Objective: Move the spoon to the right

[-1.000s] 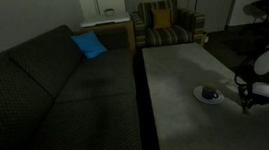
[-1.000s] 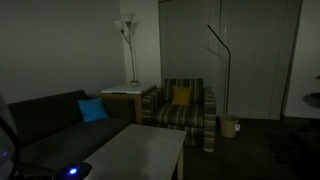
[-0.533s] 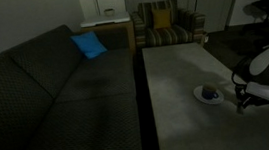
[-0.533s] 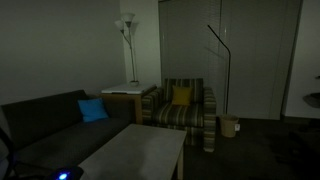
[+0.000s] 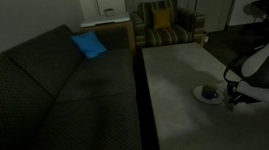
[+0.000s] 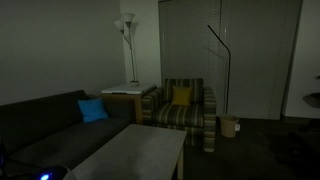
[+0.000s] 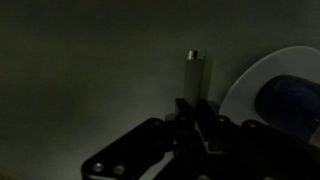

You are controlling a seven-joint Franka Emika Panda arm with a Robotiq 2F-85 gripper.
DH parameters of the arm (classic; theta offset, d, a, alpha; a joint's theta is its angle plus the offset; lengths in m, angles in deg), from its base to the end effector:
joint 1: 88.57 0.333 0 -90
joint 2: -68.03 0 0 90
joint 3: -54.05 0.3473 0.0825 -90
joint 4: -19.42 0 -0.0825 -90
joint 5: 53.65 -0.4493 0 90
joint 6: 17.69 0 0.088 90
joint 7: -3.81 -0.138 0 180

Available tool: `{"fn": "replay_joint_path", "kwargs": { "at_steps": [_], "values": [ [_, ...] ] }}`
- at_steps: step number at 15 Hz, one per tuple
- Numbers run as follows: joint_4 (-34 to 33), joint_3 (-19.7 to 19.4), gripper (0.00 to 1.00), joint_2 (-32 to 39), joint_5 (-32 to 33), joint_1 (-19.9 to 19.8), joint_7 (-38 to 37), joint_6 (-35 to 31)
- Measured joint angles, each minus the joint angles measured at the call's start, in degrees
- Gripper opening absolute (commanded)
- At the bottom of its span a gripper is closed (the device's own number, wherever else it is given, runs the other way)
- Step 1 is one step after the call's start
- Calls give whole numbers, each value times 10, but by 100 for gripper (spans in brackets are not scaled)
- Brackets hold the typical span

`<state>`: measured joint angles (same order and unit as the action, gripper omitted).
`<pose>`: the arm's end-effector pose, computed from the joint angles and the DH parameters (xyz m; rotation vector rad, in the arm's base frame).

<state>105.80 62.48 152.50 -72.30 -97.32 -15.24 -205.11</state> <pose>0.6266 -0.0345 -0.2521 -2.7017 1.1753 -0.3656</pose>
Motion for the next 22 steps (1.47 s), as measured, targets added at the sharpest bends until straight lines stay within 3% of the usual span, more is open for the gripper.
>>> {"fn": "replay_joint_path", "kwargs": {
  "at_steps": [8,9,15,19,22],
  "values": [
    [16,-24,4,0,-5,1,-8,8],
    [16,-24,34,0,-5,1,-9,8],
    [17,-21,76,-1,-5,1,-11,7],
    [18,-20,100,0,-5,-6,-11,7],
    [25,-26,100,-10,-4,-9,-7,69]
  ]
}}
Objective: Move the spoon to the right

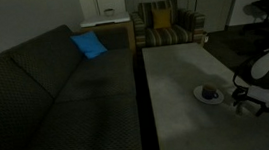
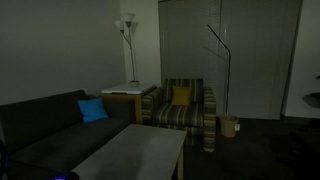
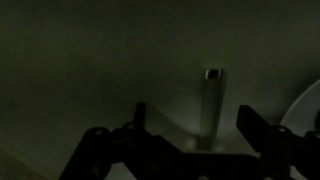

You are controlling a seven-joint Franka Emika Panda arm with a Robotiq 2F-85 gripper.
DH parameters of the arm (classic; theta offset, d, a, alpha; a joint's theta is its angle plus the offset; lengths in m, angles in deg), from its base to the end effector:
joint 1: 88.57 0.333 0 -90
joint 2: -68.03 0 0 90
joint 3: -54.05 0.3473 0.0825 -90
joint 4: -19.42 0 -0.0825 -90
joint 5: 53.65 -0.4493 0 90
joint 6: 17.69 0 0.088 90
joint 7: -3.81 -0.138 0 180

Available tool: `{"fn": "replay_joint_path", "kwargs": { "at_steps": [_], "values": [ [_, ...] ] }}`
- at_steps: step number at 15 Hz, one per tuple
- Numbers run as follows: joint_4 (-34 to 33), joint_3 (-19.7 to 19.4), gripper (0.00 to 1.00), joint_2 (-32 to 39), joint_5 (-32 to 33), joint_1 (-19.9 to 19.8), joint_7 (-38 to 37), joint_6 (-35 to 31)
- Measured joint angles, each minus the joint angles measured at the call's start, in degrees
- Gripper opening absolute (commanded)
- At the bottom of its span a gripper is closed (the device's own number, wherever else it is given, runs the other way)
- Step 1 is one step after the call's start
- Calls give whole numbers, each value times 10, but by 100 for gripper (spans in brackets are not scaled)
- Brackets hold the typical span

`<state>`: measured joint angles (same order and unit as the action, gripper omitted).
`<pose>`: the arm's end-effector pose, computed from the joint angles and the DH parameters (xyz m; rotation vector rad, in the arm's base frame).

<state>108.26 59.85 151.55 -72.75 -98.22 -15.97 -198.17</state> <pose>0.5955 -0.0625 -0.2685 -2.7430 1.2297 -0.1683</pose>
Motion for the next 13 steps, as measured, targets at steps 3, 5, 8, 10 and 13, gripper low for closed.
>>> {"fn": "replay_joint_path", "kwargs": {
  "at_steps": [3,5,8,10,13],
  "values": [
    [54,0,100,-36,0,-1,14,53],
    [105,4,100,-70,0,-1,23,58],
    [183,5,100,-124,0,4,23,43],
    [236,5,100,-159,0,10,24,14],
    [315,6,100,-206,1,23,26,-33]
  ]
}}
